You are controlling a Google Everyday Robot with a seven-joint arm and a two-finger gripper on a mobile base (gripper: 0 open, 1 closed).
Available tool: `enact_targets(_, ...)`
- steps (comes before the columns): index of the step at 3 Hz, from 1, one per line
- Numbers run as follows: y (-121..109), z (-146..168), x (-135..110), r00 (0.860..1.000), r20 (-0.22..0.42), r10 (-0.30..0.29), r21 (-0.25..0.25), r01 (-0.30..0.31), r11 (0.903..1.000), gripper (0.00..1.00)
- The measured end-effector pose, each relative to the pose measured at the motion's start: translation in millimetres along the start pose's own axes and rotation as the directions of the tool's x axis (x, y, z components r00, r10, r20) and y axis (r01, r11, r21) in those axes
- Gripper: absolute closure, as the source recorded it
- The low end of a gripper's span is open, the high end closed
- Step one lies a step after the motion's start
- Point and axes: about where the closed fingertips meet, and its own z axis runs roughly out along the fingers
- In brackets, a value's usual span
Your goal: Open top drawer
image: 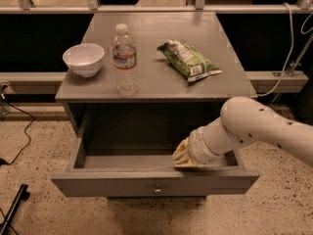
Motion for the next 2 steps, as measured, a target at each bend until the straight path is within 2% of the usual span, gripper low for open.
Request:
enact_targets(1,0,0,0,1.000,0.000,0.000,0.000,0.000,1.0000,1.00)
enact_targets(2,26,-14,-6,0.998,0.059,-0.003,-0.033,0.005,0.9994,1.00)
